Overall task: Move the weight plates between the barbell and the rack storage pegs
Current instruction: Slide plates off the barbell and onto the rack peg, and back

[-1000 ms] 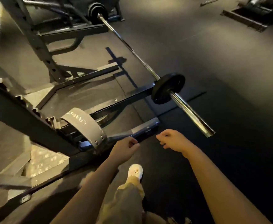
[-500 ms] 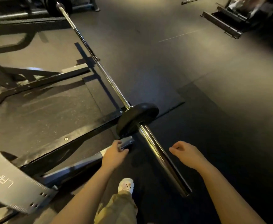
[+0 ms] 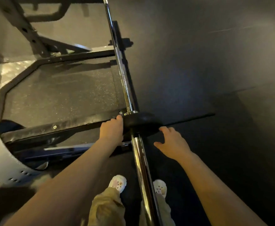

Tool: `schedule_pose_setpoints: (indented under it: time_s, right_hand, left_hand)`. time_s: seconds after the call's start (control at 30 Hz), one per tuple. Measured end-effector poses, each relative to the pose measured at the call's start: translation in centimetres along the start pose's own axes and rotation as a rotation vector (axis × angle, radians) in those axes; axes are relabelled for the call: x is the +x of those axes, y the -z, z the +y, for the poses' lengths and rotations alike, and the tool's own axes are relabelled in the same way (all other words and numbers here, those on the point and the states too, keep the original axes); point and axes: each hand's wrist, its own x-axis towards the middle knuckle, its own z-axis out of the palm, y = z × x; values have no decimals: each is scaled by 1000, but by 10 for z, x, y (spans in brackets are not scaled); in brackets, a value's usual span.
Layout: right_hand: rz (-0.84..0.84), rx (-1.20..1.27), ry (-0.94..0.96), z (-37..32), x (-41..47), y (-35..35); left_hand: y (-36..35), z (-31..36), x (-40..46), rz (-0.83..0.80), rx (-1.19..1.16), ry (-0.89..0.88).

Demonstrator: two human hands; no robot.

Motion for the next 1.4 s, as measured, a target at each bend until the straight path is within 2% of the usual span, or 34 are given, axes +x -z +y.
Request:
schedule_pose_setpoints:
  time_s: [0.13,0.27,0.47,0.6,0.7,0.9,1.4]
  right_hand:
    - [135,-135,178,5,45,16]
    - [16,-254,265,-7,79,13]
    - [45,-331,349,-11,104,17]
    - [121,-324,330,-6,107,7]
    - [109,-296,317,-4,106,7]
    - [184,-248,277,-1,107,-1]
    - [296,-371,231,-3,78,-13]
  left_hand:
    - [-4,0,7,48,109,20]
    - [-7,0,7,22,65,93]
    - [-9,-1,10,-13,9,155]
    - [-9,2,11,-8,-36,157]
    - [-5,4,10,-20,-23,140]
    - [-8,5,10,50,-1,135]
    - [-29,8,-15,175,-76,153]
